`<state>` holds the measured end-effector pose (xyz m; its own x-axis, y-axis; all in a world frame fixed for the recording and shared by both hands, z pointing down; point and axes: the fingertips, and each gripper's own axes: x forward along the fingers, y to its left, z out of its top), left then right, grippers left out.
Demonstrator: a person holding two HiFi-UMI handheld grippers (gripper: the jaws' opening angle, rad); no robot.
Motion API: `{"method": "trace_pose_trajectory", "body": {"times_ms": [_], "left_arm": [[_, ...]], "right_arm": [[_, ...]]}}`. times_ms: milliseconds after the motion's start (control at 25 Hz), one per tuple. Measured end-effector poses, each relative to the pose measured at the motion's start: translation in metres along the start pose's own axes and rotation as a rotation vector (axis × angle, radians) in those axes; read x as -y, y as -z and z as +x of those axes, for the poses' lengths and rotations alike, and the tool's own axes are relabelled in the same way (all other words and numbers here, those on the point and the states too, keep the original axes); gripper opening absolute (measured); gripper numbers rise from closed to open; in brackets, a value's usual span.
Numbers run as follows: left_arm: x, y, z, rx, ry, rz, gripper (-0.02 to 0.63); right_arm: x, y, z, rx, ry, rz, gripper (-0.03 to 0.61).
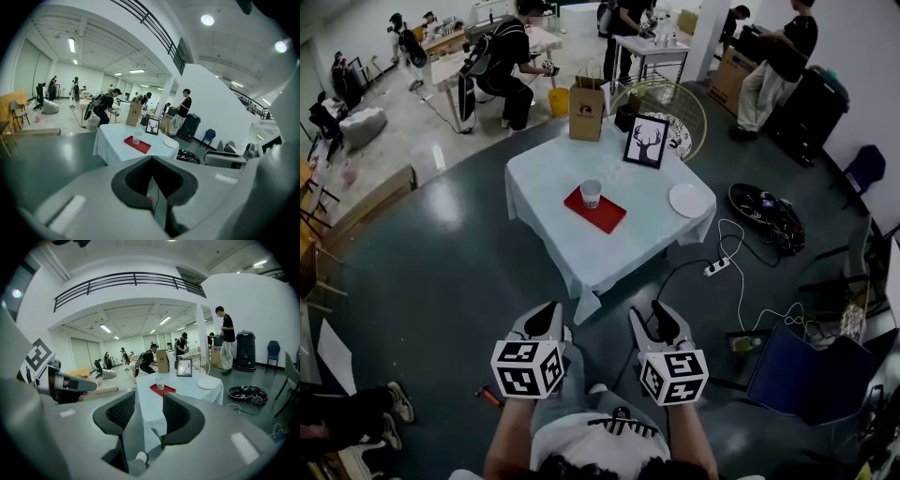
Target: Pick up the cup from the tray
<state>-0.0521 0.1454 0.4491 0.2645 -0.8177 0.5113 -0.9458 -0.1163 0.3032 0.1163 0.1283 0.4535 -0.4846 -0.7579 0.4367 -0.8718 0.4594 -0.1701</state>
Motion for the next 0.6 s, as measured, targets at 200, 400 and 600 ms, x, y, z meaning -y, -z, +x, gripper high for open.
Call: {"method": "trace_pose_trajectory", "body": {"times_ms": [200, 400, 600], "left_arm": [[-0.013, -0.017, 0.032, -0.021, 0.011, 0.004, 0.000], [-0.035, -0.046, 0.066, -0.034, 0.011, 0.008, 0.000], [-0.059, -0.074, 0.098, -0.058, 0.030, 0.031, 0.000]], "right_arm": [[0.010, -0.014, 0.034, 0.000, 0.021, -0.001, 0.198], [0.022, -0.034, 0.072, -0.005, 0.039, 0.011, 0.207], [0.024, -0.058, 0.111, 0.004, 0.054, 0.013, 0.227]]}}
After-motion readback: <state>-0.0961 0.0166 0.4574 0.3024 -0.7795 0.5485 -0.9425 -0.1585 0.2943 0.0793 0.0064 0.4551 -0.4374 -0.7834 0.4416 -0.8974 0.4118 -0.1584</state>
